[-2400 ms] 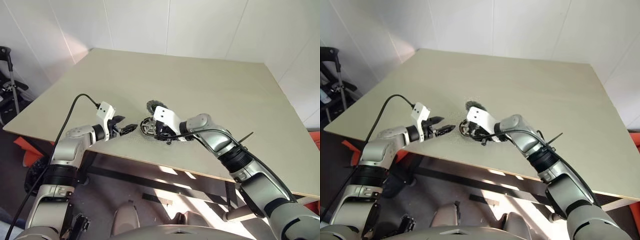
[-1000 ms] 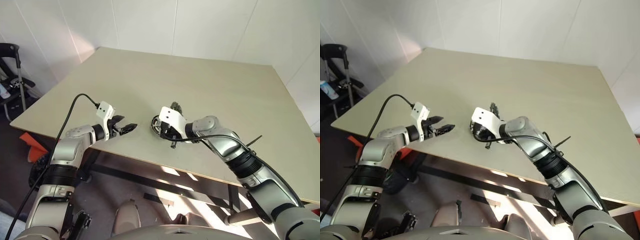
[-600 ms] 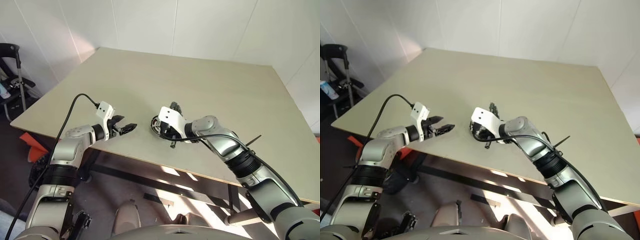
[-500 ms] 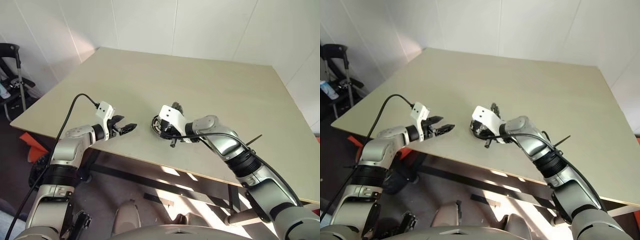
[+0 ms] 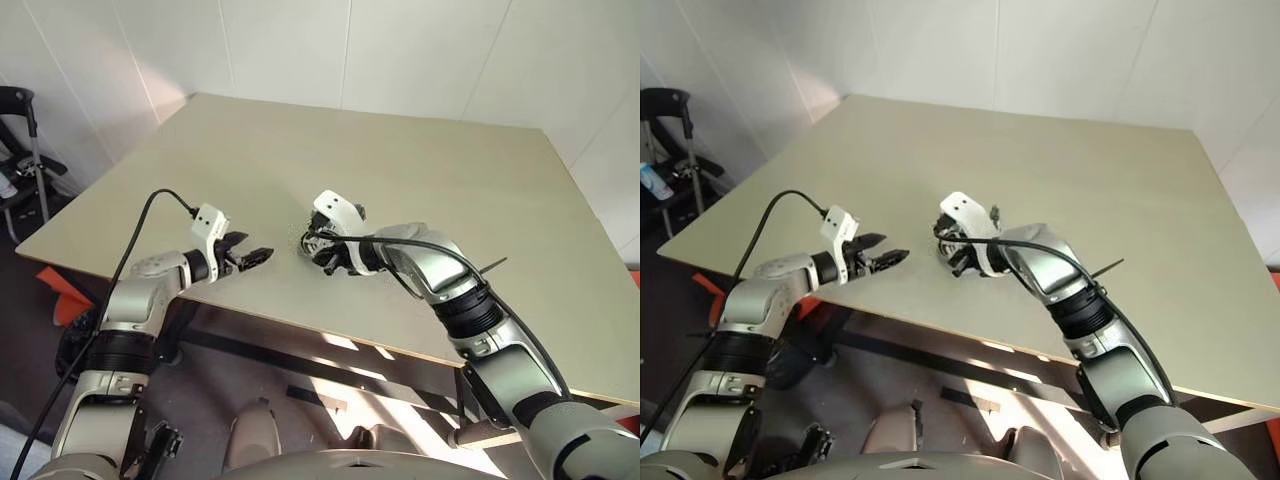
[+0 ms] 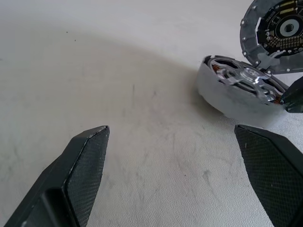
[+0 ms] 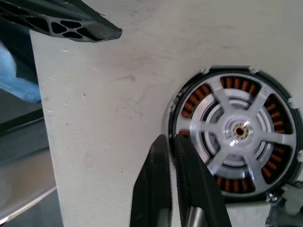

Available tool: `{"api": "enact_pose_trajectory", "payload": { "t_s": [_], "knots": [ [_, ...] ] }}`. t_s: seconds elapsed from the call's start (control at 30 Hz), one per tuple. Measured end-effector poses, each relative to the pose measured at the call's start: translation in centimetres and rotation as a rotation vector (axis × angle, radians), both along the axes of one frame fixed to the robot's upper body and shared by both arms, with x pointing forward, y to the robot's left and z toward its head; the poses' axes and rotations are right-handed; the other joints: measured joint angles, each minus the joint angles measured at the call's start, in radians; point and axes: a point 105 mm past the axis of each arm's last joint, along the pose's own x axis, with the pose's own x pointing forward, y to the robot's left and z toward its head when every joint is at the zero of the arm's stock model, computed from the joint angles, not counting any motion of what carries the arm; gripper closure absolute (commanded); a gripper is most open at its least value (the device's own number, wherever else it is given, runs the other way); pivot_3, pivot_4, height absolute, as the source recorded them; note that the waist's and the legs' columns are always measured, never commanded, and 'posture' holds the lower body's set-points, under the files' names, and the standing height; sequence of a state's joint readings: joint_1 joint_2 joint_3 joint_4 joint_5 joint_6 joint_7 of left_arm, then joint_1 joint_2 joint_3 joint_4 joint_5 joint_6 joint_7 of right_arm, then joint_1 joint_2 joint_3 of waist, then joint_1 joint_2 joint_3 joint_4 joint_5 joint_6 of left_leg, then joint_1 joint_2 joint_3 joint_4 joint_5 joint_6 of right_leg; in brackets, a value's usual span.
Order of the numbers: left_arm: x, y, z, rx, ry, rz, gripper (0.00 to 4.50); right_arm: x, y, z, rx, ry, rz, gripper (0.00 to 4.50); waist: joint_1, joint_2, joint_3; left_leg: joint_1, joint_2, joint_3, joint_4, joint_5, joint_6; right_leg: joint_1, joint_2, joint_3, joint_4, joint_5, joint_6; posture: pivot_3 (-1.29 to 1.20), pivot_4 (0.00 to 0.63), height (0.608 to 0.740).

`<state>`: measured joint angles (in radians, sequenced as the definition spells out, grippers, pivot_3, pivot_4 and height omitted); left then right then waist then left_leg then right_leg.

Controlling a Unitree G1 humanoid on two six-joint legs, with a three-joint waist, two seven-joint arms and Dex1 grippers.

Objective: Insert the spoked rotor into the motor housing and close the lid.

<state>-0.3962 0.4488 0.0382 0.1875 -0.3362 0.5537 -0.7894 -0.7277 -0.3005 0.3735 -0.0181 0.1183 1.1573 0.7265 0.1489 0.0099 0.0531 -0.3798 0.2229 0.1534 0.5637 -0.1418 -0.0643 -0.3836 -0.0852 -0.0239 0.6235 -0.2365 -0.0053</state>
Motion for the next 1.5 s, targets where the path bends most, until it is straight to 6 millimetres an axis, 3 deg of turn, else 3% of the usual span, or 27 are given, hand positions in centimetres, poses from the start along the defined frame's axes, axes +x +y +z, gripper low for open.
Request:
{"api": "enact_pose_trajectory", "payload": {
  "t_s": [0.3, 0.83, 0.97, 1.3, 1.5],
  "knots": [
    [-0.1, 0.0, -0.1, 0.0, 0.002, 0.0, 0.0, -0.2, 1.1, 2.7, 0.078, 0.04, -0.044, 4.48, -0.004, 0.0, 0.0, -0.001, 0.001, -0.001, -0.003, 0.002, -0.003, -0.004, 0.002, 0.0, 0.0, 0.0, 0.0, 0.0, 0.0, 0.74],
    [0.0, 0.2, -0.1, 0.005, 0.001, 0.007, 0.0, -0.7, 2.1, 2.3, 0.109, 0.061, -0.034, 4.48, -0.004, 0.0, 0.0, -0.003, 0.001, -0.001, -0.002, 0.003, -0.004, -0.006, 0.002, 0.0, 0.001, 0.0, 0.0, 0.0, 0.0, 0.74],
    [0.0, 0.2, 0.0, 0.005, 0.0, 0.007, 0.0, -0.6, 2.7, 2.0, 0.128, 0.07, -0.033, 3.33, -0.005, 0.0, 0.0, -0.002, 0.001, -0.001, -0.002, 0.003, -0.004, -0.005, 0.002, 0.0, 0.001, 0.0, 0.0, 0.0, 0.0, 0.74],
    [0.0, 0.3, 0.1, 0.011, -0.002, 0.009, 0.0, 0.2, 2.2, 1.7, 0.121, 0.034, -0.065, 0.02, -0.004, 0.0, 0.0, -0.002, 0.001, -0.001, -0.002, 0.003, -0.005, -0.005, 0.002, 0.0, 0.001, 0.0, 0.0, 0.0, 0.0, 0.74],
    [0.1, 0.3, 0.1, 0.011, -0.003, 0.01, 0.0, -0.5, 1.3, 1.2, 0.103, 0.045, -0.009, 0.02, 0.0, 0.0, 0.0, -0.002, 0.001, -0.001, -0.002, 0.003, -0.004, -0.004, 0.001, 0.0, 0.0, 0.0, 0.0, 0.0, 0.0, 0.74]
  ]
}}
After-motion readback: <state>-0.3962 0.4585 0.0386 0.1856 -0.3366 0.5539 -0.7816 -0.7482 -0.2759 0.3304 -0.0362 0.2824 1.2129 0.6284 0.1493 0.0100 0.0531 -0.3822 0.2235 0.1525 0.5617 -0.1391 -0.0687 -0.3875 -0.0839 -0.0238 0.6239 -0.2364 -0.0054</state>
